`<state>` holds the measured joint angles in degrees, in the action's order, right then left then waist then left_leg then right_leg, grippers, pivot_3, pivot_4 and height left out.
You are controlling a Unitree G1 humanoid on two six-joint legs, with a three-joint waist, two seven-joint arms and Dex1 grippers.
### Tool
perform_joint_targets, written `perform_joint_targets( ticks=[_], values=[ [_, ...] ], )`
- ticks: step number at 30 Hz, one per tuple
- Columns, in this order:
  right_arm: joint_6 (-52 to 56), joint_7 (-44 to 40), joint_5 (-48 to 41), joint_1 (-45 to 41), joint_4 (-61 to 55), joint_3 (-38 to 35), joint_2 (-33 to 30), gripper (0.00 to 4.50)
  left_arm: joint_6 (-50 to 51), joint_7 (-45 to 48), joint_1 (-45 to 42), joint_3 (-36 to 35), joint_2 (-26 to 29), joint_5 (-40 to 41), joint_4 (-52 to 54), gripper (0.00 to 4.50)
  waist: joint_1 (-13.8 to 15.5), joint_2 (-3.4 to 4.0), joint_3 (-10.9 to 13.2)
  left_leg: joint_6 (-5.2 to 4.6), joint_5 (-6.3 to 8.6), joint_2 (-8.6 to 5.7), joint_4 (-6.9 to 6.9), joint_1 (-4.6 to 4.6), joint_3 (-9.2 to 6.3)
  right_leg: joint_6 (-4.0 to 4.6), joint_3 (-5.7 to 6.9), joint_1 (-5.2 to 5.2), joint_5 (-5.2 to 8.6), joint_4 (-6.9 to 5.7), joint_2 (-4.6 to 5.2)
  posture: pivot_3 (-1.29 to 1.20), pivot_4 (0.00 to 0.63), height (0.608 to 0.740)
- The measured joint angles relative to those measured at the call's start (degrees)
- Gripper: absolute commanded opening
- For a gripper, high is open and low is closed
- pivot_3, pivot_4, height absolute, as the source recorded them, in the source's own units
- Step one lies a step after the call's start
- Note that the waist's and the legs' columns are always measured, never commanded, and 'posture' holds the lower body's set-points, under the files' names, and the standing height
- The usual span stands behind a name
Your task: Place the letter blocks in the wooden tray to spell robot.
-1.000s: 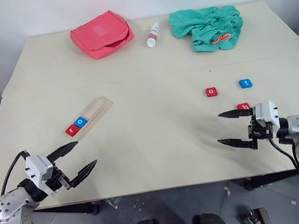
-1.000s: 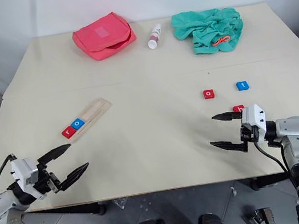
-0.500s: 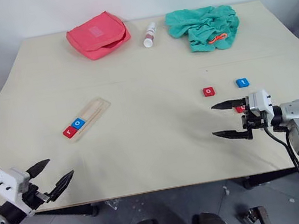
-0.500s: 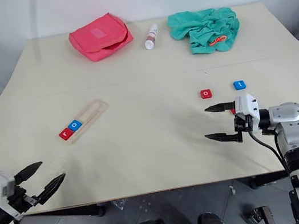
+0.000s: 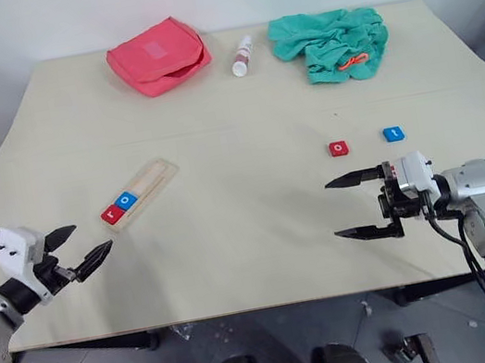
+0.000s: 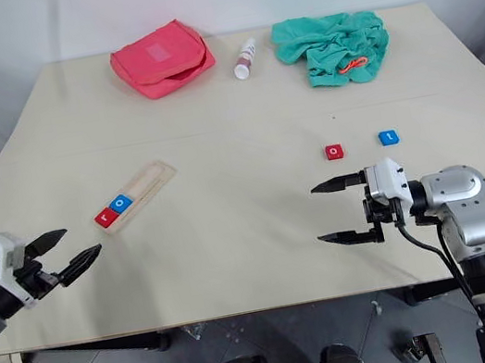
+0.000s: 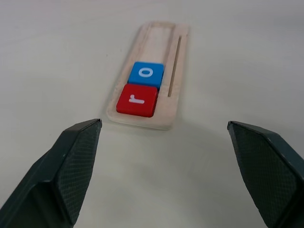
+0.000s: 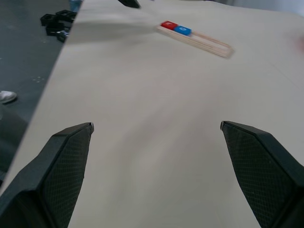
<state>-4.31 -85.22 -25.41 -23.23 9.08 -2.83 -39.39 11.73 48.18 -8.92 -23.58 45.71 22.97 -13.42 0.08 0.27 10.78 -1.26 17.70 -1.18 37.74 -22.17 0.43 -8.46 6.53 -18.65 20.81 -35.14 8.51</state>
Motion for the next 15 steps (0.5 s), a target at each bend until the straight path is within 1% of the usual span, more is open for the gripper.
perform_joint_targets(
  ticks=[3, 8, 15],
  values=[
    [1.19, 0.79, -0.87, 1.95, -2.88, -0.45, -0.59, 4.47, -1.70, 1.27, -6.27, 2.73, 0.20, -2.05, -6.18, 4.50, 0.13, -0.02, 0.01, 0.00, 0.00, -0.01, 0.06, 0.00, -0.04, 0.00, 0.04, -0.02, 0.00, -0.17, 0.01, 0.00, 0.150, 0.740],
    [2.25, 3.05, -1.95, 6.56, -7.45, -2.33, -0.90, 4.47, -5.32, 3.86, -19.03, 9.16, 0.27, -7.19, -20.56, 4.50, 0.53, -0.06, 0.02, -0.01, 0.00, -0.06, 0.12, -0.01, 0.02, 0.00, 0.06, -0.16, 0.00, -0.45, 0.04, 0.00, 0.150, 0.740],
    [3.28, 5.04, -3.28, 11.84, -11.96, -4.58, -2.18, 4.47, -9.00, 8.11, -26.24, 13.81, 0.08, -10.93, -32.59, 4.50, 0.16, -0.14, 0.07, -0.01, 0.01, -0.03, 0.11, -0.02, 0.10, 0.00, 0.12, -0.25, 0.00, -0.54, 0.04, 0.00, 0.150, 0.740]
  ],
)
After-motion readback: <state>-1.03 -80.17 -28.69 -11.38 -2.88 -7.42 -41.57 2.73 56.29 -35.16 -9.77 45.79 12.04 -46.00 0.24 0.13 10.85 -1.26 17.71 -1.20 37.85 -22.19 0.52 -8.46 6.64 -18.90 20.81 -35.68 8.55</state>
